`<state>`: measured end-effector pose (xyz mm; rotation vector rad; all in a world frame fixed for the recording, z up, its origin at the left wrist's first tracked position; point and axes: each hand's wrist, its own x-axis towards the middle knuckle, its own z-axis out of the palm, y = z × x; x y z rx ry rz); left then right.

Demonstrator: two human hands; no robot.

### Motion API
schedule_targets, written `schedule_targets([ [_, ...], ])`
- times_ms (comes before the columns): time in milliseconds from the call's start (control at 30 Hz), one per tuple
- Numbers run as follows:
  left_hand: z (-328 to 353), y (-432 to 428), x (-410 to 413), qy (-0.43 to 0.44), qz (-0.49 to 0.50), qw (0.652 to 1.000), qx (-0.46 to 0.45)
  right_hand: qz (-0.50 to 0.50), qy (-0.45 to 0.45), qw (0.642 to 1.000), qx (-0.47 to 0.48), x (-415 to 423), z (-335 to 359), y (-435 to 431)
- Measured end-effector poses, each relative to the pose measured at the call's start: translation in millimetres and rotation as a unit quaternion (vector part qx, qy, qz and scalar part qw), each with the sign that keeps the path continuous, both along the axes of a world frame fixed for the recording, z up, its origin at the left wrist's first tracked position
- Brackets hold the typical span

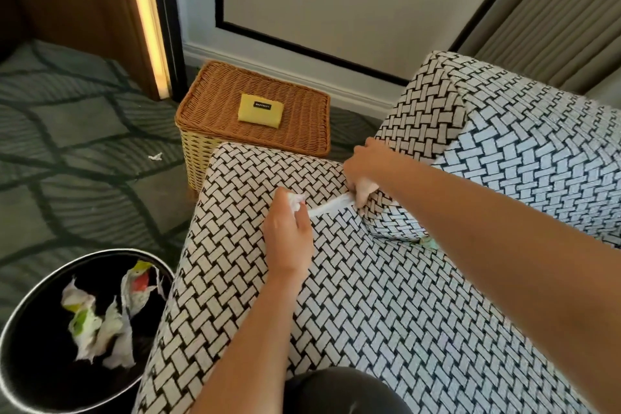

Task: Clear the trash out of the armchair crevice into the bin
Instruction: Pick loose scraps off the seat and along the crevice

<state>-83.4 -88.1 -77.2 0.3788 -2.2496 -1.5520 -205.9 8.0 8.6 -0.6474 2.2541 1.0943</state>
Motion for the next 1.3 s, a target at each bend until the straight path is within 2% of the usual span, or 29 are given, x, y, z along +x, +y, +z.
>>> schedule_targets([
  [167,0.0,-2.4,-0.2,-0.003,-0.002,1.0,-0.004,-0.03,-0.025,0.999,-0.002,-4.3,-8.2,-1.1],
  [300,-1.0,-2.3,-1.7,-0.007,-0.003,1.0,-0.005,-0.033,-0.017,0.999,-0.039,-2.3,-13.1,-0.8],
  [400,-1.8,-1.4,-0.8,0.004,0.005,1.0,0.01,-0.109,-0.096,0.986,-0.081,-1.7,-8.4,-0.6],
  [467,-4.3,-1.2,-1.6,0.021,0.01,1.0,0.011,-0.166,-0.156,0.957,-0.178,-1.3,-5.4,-2.7],
  [567,-6.0,1.0,-2.5,0.032,0.012,0.999,0.028,-0.277,-0.202,0.869,-0.358,5.2,-4.9,-3.7],
  [700,-6.1,2.7,-1.8,0.019,-0.001,1.0,0.009,-0.406,-0.261,0.726,-0.489,23.8,-11.5,-0.1],
  [767,-4.9,4.6,-1.1,0.007,-0.018,0.999,-0.026,-0.458,-0.257,0.626,-0.577,40.1,-19.3,8.9],
  [867,-2.8,9.6,1.6,-0.026,-0.062,0.991,-0.113,-0.537,-0.212,0.43,-0.694,69.7,-33.1,24.7],
  [933,-0.5,10.8,3.3,-0.034,-0.08,0.99,-0.113,-0.553,-0.196,0.345,-0.732,86.8,-36.4,22.2],
  [967,2.7,9.2,5.0,-0.035,-0.082,0.992,-0.084,-0.552,-0.186,0.328,-0.744,94.0,-35.3,16.4],
  [1033,10.9,3.7,9.7,-0.033,-0.085,0.996,-0.005,-0.547,-0.169,0.32,-0.755,102.6,-30.6,2.0],
  [1167,19.7,-38.1,24.0,-0.107,-0.155,0.976,0.105,-0.549,-0.209,0.293,-0.754,123.0,-16.7,-32.8],
  [1233,23.4,-73.1,31.0,-0.156,-0.176,0.963,0.134,-0.562,-0.234,0.263,-0.748,134.8,-13.3,-55.6],
  [1300,27.5,-108.4,41.6,-0.192,-0.167,0.96,0.121,-0.581,-0.252,0.243,-0.735,144.4,-12.5,-84.8],
])
